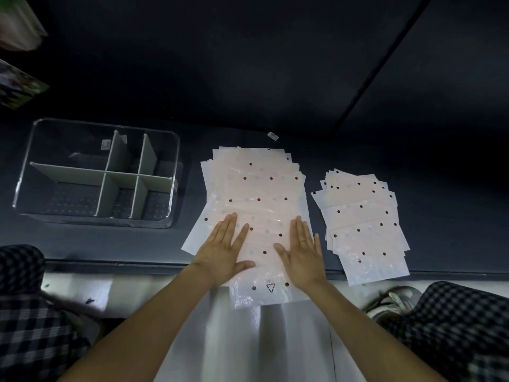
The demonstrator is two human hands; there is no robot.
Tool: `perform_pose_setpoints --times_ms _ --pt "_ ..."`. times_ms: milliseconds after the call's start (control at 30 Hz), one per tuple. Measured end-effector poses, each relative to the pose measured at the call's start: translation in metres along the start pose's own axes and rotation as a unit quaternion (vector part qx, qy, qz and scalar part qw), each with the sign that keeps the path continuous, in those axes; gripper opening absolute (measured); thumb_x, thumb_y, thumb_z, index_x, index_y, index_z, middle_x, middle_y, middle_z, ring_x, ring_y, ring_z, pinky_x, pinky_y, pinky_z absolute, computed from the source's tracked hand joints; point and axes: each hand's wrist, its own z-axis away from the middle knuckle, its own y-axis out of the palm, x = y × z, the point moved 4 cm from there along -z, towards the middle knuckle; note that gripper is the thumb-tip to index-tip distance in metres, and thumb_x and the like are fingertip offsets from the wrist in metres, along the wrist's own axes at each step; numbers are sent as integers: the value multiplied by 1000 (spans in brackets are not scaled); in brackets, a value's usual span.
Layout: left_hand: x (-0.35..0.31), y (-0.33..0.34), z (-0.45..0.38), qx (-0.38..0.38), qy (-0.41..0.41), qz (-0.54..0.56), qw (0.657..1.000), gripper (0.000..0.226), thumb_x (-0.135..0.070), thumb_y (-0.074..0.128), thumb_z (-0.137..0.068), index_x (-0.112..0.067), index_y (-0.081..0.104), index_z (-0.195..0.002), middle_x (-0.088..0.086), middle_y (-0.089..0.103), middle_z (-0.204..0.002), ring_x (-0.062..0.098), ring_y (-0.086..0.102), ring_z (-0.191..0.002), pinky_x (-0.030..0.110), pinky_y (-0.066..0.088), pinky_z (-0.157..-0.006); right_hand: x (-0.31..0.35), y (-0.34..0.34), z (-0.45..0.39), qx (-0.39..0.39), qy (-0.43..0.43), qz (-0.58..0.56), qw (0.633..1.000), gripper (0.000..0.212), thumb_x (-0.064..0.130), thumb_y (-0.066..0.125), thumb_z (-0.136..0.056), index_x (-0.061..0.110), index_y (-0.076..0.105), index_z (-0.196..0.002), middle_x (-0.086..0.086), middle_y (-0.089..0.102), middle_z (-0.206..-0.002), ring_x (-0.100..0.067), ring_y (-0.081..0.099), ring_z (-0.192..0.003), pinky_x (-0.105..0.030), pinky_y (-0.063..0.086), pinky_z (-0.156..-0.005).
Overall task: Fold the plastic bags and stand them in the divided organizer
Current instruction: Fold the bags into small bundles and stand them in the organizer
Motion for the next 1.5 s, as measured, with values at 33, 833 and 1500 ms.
perform_pose_setpoints --times_ms 33,833,1500 --pt "1 0 0 0 1 11 1000 86 -70 13 -88 -16 -20 -147 19 -33 -149 29 -30 -139 37 -15 -116 -3 -4 0 -2 -5 -4 1000 75 62 13 -93 18 -14 -148 3 -16 -157 -11 -14 -145 -34 -10 -118" --pt "-9 -5 43 -105 94 30 990 73 -55 49 -90 -15 30 -147 4 21 -156 21 19 -144 37 6 -118 31 -27 17 299 139 -406 852 37 5 68 -83 0 59 -118 -13 65 -109 -28 61 -102 -36 49 -92" --pt "-2 2 50 -181 30 281 942 28 -14 54 -93 -17 66 -118 -3 54 -135 18 46 -125 30 31 -105 52 -23 19 36 -126 -352 927 23 -3 63 -82 12 72 -96 6 66 -84 -29 52 -96 -27 43 -87"
